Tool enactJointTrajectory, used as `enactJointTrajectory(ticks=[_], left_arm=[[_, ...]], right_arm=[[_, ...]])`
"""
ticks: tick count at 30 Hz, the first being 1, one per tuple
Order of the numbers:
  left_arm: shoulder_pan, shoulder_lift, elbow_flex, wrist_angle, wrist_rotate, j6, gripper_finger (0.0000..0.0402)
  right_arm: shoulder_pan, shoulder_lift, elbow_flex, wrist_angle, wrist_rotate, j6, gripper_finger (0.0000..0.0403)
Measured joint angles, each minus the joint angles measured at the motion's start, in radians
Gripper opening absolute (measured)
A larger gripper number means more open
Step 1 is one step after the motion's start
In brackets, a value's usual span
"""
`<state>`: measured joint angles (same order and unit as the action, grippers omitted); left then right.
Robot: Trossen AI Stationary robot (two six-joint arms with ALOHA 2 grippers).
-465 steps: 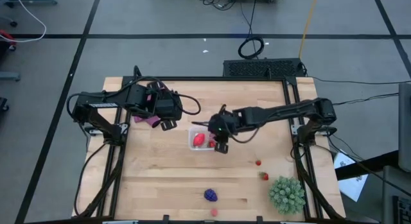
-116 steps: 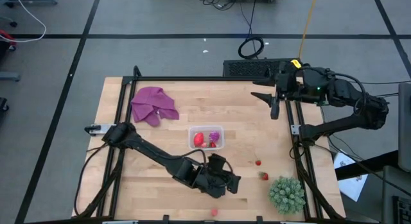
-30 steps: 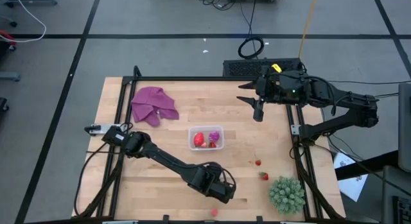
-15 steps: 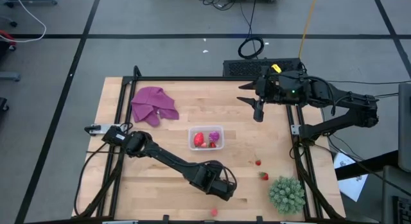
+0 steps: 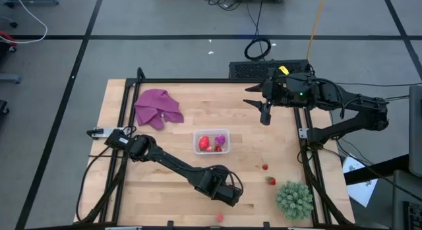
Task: Pick and placing Produce into tupperware
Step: Put the violet grapes into the transparent bin
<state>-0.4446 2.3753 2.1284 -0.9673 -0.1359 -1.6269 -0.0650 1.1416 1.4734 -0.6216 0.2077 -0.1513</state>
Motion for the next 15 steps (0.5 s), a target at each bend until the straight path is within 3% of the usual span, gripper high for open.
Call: enactJointTrajectory(ticks=[15], left_arm=[[0.001,-0.001,0.0,0.026,0.013,0.01,0.0269]], right_arm=[[0.0,0.0,0.0,0.0,0.0,0.0,0.0165]])
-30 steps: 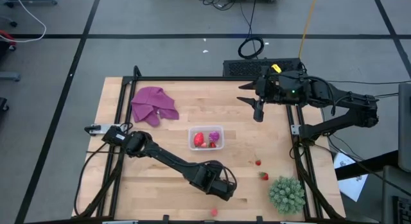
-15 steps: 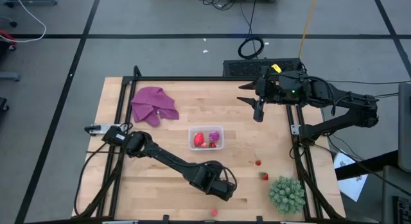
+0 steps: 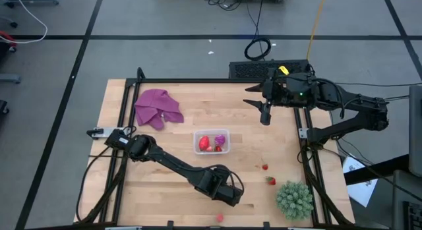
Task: Pick and placing Produce into tupperware
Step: Put the violet grapes into the transparent bin
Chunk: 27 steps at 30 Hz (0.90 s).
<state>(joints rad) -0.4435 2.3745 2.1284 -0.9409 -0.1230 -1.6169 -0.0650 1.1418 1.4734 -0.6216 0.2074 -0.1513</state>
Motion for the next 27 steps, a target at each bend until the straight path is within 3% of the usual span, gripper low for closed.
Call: enactJointTrajectory(ticks=[21,27], left_arm=[[0.0,0.0,0.0,-0.001,0.001,0.03,0.027],[0.0,0.0,0.0,-0.001,-0.004,0.033,0.0299]], right_arm=[[0.0,0.0,0.0,0.0,0.0,-0.003,0.0165],[0.0,0.0,0.0,0.0,0.0,-0.003,0.0165]])
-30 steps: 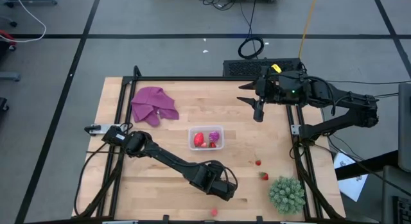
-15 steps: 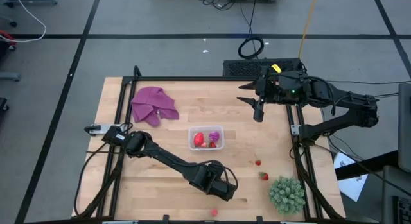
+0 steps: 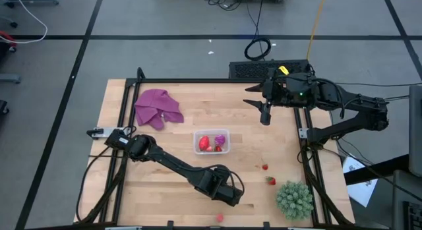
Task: Pick and placing Produce into tupperware
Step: Put the violet grapes into the transparent bin
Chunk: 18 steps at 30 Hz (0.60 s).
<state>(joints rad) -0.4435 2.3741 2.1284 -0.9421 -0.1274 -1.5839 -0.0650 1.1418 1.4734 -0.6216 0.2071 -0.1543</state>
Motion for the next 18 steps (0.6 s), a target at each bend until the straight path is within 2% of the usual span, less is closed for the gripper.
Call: enactJointTrajectory(ticks=[7,10,18], left_arm=[[-0.006,0.0,0.0,0.018,-0.03,0.011,0.0346],[-0.015,0.009,0.0,0.065,-0.062,0.012,0.0348],[-0.017,0.027,-0.001,0.072,-0.06,0.04,0.0349]], right_arm=[[0.0,0.0,0.0,0.0,0.0,0.0,0.0165],[0.0,0.0,0.0,0.0,0.0,0.0,0.0165],[0.0,0.0,0.0,-0.005,-0.001,0.0,0.0165]])
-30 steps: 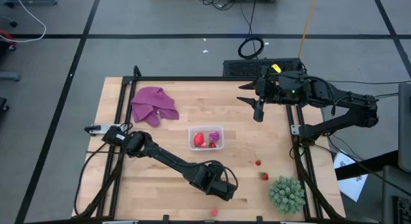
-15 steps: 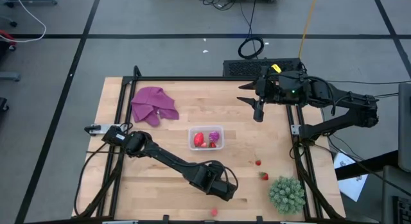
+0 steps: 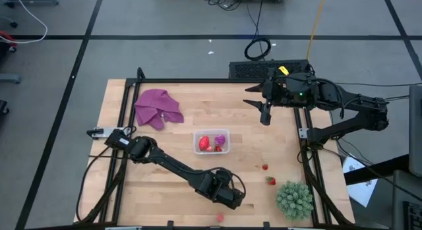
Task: Pick and placing Produce into tupperware
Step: Put the violet grapes into the transparent bin
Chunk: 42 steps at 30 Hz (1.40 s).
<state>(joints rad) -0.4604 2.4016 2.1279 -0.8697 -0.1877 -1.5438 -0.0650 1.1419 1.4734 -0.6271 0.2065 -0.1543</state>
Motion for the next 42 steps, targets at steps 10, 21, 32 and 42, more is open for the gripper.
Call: enactJointTrajectory(ticks=[10,21,32,42], left_arm=[[0.0,0.0,0.0,-0.022,0.027,-0.004,0.0349],[0.0,0.002,-0.065,0.034,0.041,-0.034,0.0349],[0.012,-0.001,-0.138,0.146,0.095,-0.084,0.0349],[0.019,-0.001,-0.138,0.136,0.097,-0.072,0.0349]], right_arm=[[0.0,0.0,0.0,-0.002,0.0,0.003,0.0165],[0.0,0.0,0.0,0.001,0.0,0.003,0.0165],[0.0,0.0,0.0,0.002,0.0,0.004,0.0165],[0.0,0.0,0.0,0.002,0.0,0.003,0.0165]])
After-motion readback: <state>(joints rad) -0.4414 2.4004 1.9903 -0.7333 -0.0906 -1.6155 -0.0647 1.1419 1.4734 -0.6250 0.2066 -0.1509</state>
